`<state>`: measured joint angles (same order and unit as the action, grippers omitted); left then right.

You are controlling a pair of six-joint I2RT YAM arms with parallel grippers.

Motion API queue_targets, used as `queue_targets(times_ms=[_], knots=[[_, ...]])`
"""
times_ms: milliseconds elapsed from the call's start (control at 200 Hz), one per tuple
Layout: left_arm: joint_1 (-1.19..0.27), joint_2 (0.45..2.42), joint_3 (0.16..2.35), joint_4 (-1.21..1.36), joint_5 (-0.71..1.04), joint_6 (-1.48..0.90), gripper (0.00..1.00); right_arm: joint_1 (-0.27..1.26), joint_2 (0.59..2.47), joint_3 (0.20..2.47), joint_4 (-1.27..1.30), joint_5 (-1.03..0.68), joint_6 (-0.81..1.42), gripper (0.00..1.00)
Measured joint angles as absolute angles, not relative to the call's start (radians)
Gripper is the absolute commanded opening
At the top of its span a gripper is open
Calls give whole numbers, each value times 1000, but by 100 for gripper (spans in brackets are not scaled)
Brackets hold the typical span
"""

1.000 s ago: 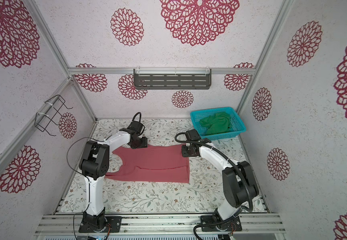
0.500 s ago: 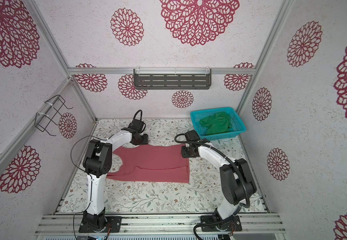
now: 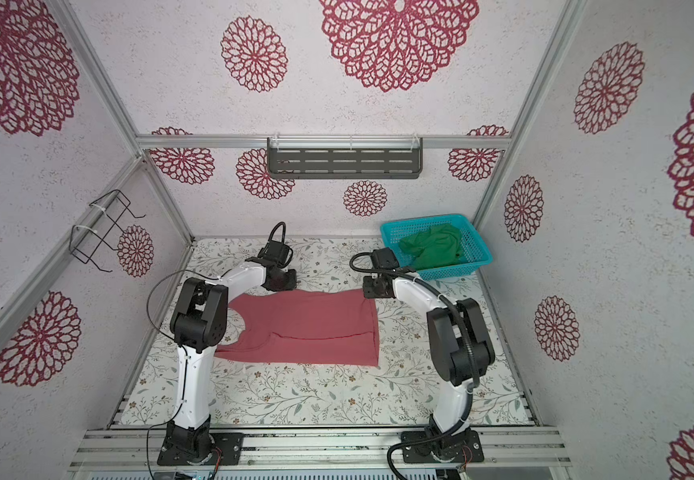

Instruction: Fold and stack the tank tops

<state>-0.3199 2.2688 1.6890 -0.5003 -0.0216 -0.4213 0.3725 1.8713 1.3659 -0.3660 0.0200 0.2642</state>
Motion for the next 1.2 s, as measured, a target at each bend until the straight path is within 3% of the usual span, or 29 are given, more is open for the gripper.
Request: queue_targets(times_ms=[170,485,611,716,781,1201], knots=[[-319,2269,1689,-501,-35,-415,0,366,2003,1486,-364,34,230,38],[-312,2269,1689,-503,-46,-411,0,348,2149,1570,-389,42,189,36],[-304,2269,1689,-503,-47,-411,0,336,2165,1582,-383,44,178,24],[-299,2269,1689,-504,-44,-411,0,332,2170,1591,-386,39,169,6],[-299,2269,1689,-505,-44,-411,0,331,2178,1606,-387,39,160,0],[-298,2269,1720,-542,-65,-386,0,328,2170,1619,-358,22,43,0]])
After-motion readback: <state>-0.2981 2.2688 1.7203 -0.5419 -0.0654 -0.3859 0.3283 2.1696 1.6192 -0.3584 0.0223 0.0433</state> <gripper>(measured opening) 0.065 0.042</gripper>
